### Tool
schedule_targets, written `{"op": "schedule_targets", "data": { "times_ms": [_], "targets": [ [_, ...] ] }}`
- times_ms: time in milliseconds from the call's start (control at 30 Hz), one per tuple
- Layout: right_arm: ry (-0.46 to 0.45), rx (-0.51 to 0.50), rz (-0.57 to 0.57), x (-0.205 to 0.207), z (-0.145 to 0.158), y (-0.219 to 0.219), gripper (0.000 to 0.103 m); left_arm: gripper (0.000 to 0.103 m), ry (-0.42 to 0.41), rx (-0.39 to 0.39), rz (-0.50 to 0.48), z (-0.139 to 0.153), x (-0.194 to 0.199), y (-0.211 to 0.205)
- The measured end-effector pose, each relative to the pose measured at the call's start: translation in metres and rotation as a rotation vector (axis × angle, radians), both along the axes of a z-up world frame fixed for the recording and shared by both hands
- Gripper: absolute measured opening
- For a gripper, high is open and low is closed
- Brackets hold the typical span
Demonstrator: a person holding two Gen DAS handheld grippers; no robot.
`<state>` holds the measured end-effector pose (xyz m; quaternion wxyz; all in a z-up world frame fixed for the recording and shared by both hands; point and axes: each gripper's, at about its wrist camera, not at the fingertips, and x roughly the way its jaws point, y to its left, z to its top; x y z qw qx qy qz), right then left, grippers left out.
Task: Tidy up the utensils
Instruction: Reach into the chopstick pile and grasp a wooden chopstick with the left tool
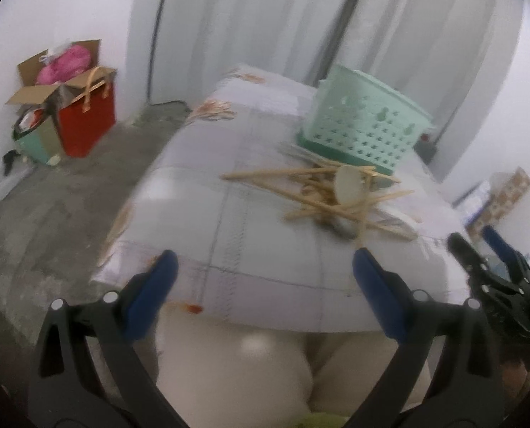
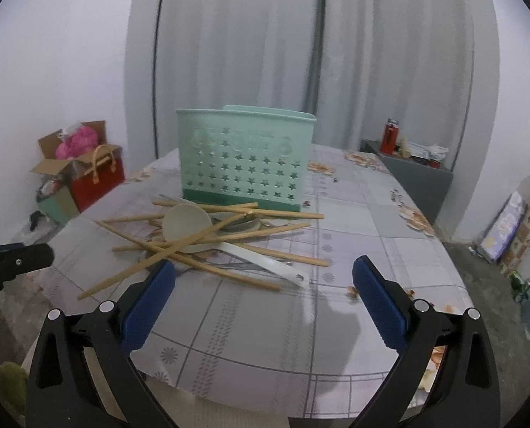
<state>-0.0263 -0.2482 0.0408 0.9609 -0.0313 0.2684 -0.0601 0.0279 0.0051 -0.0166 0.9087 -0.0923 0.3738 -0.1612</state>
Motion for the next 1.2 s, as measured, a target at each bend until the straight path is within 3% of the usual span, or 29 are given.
{"op": "schedule_targets", "data": {
  "times_ms": [200,267,333,600,700,833,1033,1200],
  "targets": [
    [0.012,0.076,0.073,0.003,-0.007,-0.007,0.097,0.094,-0.047,-0.004,-0.122,0.008,-0.003,-0.021],
    [0.009,0.093,0.083,0.004,-0.008,-0.011,0.097,0.09,-0.051,0.018,-0.156,0.007,-0.005,-0.031],
    [0.008,0.123,0.09,0.005,-0.008,-0.017,0.097,0.075,-0.04,0.073,-0.2,0.004,-0.009,-0.044],
    [0.043,0.236,0.103,0.007,-0.014,-0.036,0.089,0.052,0.0,0.203,-0.268,-0.011,-0.014,-0.07],
    [0.051,0.265,0.106,0.007,-0.014,-0.038,0.088,0.037,0.003,0.275,-0.282,-0.019,-0.008,-0.079],
    [0.052,0.275,0.102,0.004,-0.01,-0.039,0.088,0.003,0.012,0.367,-0.291,-0.032,-0.001,-0.089],
    [0.054,0.262,0.102,0.002,-0.004,-0.034,0.088,0.003,-0.014,0.254,-0.3,-0.015,-0.006,-0.072],
    [0.072,0.267,0.121,0.005,-0.004,-0.024,0.088,0.003,0.042,0.062,-0.288,-0.01,0.004,-0.04]
  ]
}}
